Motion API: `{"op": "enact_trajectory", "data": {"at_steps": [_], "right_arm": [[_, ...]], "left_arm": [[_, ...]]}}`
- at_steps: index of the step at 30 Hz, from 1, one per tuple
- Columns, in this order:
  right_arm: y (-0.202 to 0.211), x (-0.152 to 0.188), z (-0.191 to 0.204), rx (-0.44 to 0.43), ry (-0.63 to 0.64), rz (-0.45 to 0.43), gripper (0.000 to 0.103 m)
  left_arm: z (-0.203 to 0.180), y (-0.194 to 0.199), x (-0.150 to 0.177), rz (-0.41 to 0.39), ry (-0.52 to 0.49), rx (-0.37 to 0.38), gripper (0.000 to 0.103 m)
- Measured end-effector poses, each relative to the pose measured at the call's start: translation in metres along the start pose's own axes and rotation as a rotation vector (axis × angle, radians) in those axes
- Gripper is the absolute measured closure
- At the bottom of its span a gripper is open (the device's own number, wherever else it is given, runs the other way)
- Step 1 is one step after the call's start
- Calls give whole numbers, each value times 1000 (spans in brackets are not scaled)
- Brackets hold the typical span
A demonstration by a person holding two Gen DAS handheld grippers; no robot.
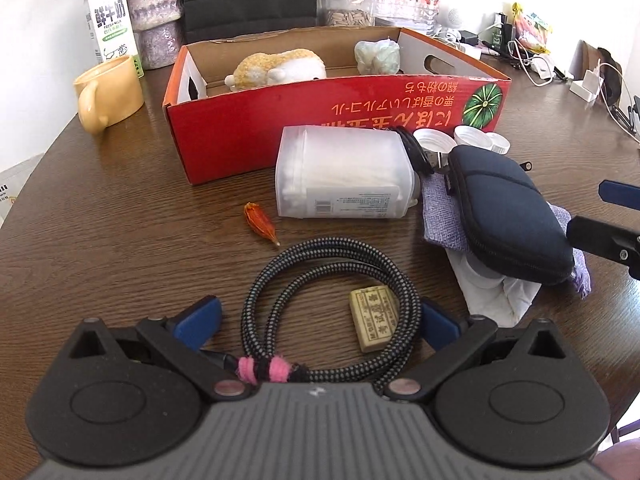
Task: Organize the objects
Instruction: 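Move the left tool to the black braided cable while the right tool moves to the dark blue case, then grasp the braided cable with the left tool while the right tool grasps the dark blue case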
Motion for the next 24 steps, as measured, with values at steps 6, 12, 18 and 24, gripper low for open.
{"op": "enact_trajectory", "data": {"at_steps": [6,12,18,24], "right_arm": [[0,2,0,-6,-5,1,0],[1,2,-1,-5,-7,-2,0],[1,0,2,-9,-1,-2,0],[1,-8,9,-16,17,-15,0]], "left_arm": [[0,-1,-3,21,-14,7,0],[-4,6,2,-12,-18,11,13],[-9,12,8,-24,-12,-1,15],[-4,30,5,-84,5,-25,15]]}}
Point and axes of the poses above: each gripper's, at about its wrist camera, not at the fingertips, and y roughly against the way its jaws point, z to its left, x to its underside, the point moved 2 cm from there along -y, roughly the way its jaws point, and after that the axes turned 3 degrees about z, right-handed, at the moved point
